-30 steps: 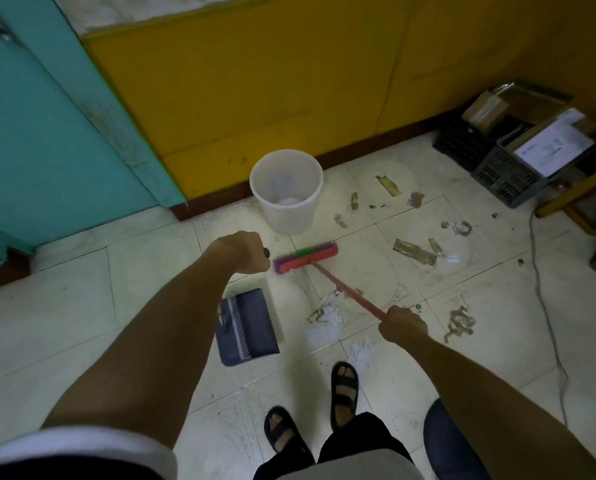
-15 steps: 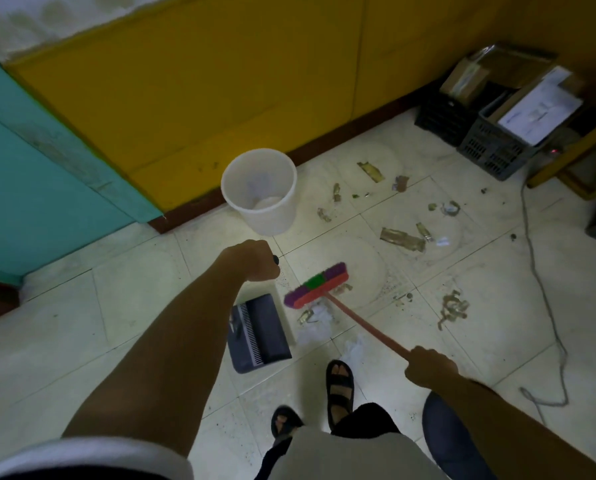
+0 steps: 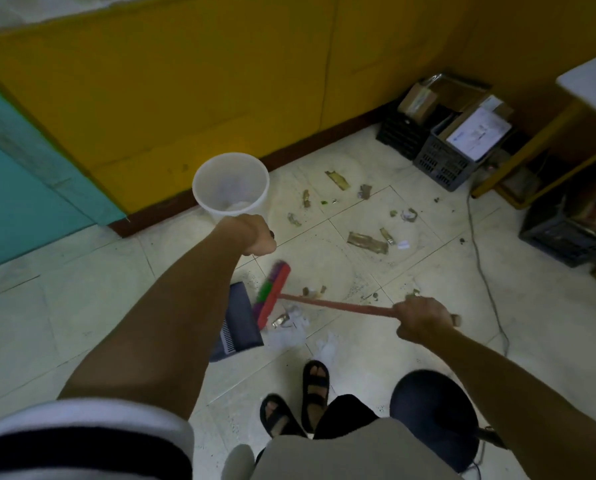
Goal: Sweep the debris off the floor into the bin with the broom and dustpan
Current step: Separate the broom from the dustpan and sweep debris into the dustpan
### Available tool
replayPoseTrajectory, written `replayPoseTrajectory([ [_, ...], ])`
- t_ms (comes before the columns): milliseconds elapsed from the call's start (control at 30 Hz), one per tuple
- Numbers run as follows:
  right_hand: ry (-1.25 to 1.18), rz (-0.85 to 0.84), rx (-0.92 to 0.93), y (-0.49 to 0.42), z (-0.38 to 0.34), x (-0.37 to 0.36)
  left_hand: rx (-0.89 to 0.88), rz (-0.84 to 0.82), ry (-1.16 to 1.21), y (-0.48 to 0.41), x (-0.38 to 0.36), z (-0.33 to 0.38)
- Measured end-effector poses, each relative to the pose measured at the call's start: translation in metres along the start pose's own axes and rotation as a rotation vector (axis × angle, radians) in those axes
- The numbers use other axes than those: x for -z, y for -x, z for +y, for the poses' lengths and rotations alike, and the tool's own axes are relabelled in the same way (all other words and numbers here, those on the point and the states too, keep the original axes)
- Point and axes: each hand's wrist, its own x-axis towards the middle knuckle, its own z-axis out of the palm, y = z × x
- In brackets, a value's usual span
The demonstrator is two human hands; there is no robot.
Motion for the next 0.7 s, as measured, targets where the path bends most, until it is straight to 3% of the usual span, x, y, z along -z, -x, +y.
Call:
replayPoseTrajectory([
  [200,0.161,0.047,0.166,-0.009,-0.058,0.024,0.0,0.005,0.003,0.008,-0.018,0.001],
  [333,0.169,-0.017,0.157,-0.021,-0.068,0.012,0.045,0.06,0.029,0.004,-0.025,0.0],
  [700,0.135,-0.014,0.088,-0.091,0.098,0.017,0.16,0.017,0.011,-0.026,-0.026,0.084],
])
